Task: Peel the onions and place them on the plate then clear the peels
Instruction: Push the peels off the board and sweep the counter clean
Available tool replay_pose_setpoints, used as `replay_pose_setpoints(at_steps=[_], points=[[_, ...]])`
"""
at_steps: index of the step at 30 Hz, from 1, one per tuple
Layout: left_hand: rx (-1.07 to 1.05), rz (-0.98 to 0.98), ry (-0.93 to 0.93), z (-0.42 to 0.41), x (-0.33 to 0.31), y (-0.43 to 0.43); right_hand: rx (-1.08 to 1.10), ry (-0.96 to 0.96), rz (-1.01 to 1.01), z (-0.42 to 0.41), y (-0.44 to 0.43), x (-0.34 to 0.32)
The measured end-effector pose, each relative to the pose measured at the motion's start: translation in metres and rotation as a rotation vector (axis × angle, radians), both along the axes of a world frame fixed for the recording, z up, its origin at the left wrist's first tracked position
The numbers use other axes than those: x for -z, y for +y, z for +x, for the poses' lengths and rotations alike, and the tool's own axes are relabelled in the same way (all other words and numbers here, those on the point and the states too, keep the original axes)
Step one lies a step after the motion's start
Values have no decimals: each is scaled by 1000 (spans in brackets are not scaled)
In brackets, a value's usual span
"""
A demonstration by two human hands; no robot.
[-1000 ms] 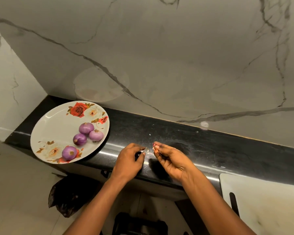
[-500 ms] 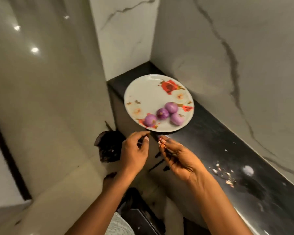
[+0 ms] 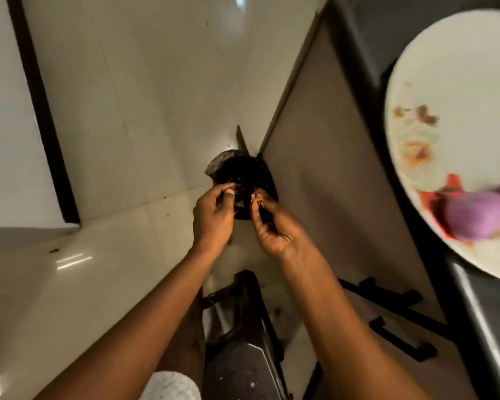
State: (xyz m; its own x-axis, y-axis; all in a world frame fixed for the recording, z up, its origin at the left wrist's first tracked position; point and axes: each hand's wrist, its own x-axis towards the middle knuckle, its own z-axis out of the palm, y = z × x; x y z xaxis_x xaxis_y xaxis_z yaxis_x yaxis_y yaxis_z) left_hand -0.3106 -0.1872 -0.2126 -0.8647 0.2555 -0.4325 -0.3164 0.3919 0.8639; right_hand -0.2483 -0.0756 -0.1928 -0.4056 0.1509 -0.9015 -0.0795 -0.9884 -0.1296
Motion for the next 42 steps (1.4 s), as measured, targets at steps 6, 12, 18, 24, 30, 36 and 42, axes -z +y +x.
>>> replay_pose_setpoints(at_steps=[6, 12, 18, 24, 30, 36, 42], points=[[57, -65, -86, -34, 109, 10, -91, -144, 95, -50, 13, 133], [43, -112, -144, -60, 188, 11, -227, -330, 389, -92, 25, 230], [21, -48, -216, -64, 217, 12, -942, -675, 1095, -97, 49, 287], [10, -18, -224, -67, 218, 16, -1171, -604, 1441, -96, 63, 286], [-8, 21, -232, -65, 204, 22, -1178, -615, 1626, -94, 64, 273], [-37, 61, -228, -58, 168, 25, -1071, -536, 1480, -85, 51, 231], [-18, 169, -175, -45, 90, 20, -445, -331, 1048, -50, 17, 110]])
